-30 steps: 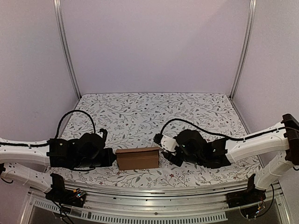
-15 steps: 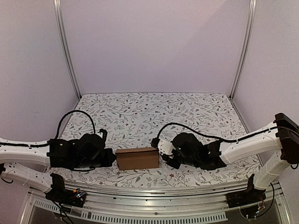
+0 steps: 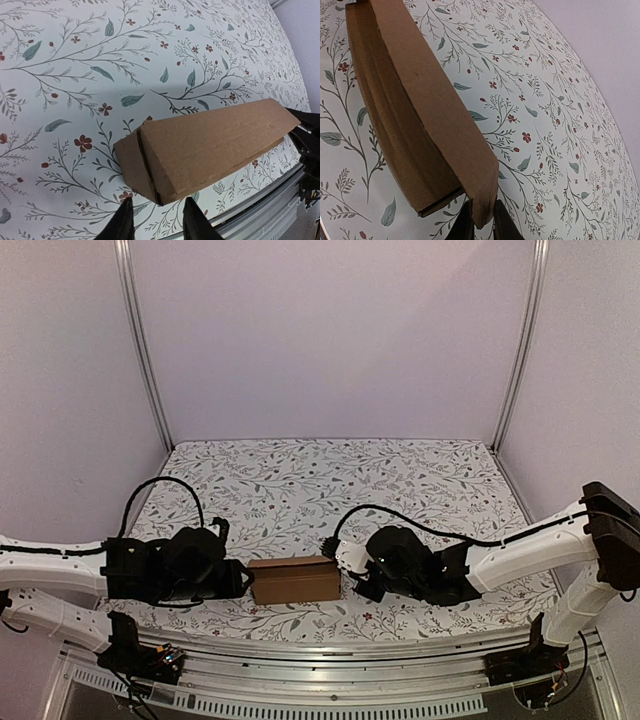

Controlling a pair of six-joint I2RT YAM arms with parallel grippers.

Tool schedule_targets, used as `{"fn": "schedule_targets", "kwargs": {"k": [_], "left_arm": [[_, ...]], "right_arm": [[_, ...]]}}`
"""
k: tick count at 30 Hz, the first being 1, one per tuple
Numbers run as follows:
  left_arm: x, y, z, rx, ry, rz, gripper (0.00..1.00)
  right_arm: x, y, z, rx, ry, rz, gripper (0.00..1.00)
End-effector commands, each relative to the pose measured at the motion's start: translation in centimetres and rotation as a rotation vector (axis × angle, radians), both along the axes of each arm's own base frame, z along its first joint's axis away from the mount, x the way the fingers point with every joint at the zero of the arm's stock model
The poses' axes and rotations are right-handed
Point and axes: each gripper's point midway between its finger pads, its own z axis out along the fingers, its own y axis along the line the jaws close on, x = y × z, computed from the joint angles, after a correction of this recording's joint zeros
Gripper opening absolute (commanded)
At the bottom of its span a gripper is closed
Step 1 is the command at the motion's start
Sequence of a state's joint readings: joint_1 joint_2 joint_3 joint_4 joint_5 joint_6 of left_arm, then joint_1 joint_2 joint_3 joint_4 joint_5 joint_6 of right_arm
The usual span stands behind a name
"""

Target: Fold the paper box

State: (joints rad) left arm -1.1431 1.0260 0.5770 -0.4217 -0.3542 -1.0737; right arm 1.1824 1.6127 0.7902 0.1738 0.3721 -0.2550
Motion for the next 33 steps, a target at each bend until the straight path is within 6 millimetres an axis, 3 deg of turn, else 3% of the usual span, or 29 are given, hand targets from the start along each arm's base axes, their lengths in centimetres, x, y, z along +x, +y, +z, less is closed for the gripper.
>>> {"fn": "schedule_targets", "kwargs": {"k": [1,6,14,22,33], "left_arm": [[-0.1,-0.2,-0.1,0.018,-0.01,-0.013,0.39],[0.2,-0.8,-0.2,0.028,-0.016,-0.02,0.48],[1.3,-1.6,0.0,0.07,-0.065,-0.025,0.47],[1.6,-2.5,0.0,0.085,-0.067,-0.046,0.2],[2.0,-2.4,-0.3,0.124,-0.086,-0.046,0.05]], "right_arm": [[0.1,0.0,-0.1,0.004,-0.001,-0.003,0.11],[-0.1,0.1,0.4,0.015,0.006,0.005,0.05],[-0.4,0.1,0.5,0.017,0.018,0.015,0.0],[-0.7,-0.1,0.4,0.021,0.026,0.013,0.0],[-1.6,0.4,0.7,0.029,0.034,0.035,0.0]]}}
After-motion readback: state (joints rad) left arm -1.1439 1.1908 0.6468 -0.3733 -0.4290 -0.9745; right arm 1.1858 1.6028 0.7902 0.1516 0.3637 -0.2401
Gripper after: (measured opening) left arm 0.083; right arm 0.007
